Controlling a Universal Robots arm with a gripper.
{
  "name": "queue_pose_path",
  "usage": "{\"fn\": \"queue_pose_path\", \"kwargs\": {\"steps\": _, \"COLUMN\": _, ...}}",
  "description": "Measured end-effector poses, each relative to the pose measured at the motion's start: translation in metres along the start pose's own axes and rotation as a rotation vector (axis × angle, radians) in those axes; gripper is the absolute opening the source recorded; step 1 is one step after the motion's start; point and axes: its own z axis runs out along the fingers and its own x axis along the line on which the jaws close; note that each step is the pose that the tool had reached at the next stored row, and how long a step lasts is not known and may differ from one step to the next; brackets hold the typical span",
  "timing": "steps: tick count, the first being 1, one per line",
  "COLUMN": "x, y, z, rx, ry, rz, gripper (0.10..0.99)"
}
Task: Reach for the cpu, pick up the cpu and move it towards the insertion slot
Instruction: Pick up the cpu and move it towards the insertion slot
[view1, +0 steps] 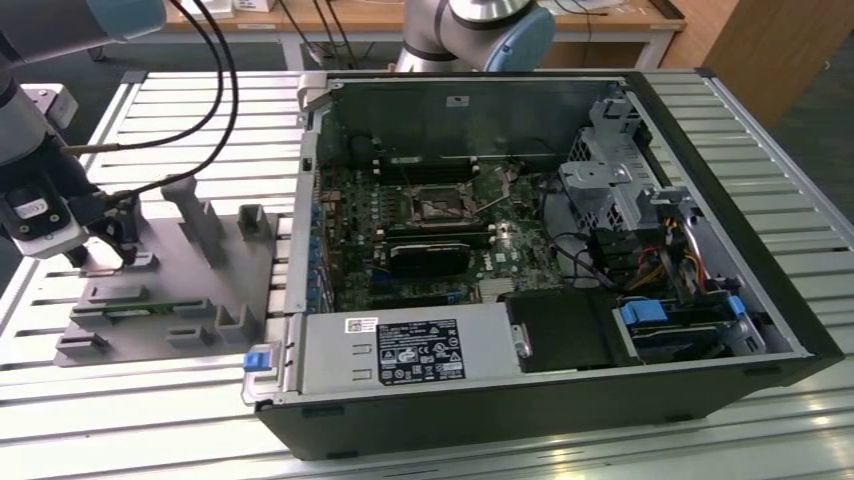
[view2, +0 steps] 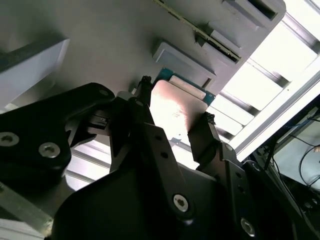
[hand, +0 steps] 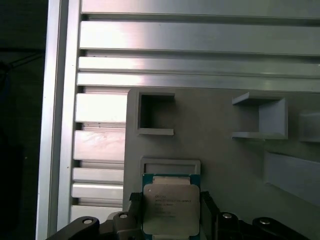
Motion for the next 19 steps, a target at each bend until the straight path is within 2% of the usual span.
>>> {"fn": "queue_pose_path", "kwargs": {"steps": 8, "x": 0.0002, "y": 0.0003, "z": -0.0063, "rx": 0.0, "ry": 0.0001, "rz": 0.0, "gripper": 0.545}}
{"fn": "queue_pose_path", "kwargs": {"steps": 19, "x": 0.0003, "y": 0.0005, "z": -0.0105, "rx": 0.0, "ry": 0.0003, "rz": 0.0, "gripper": 0.545}}
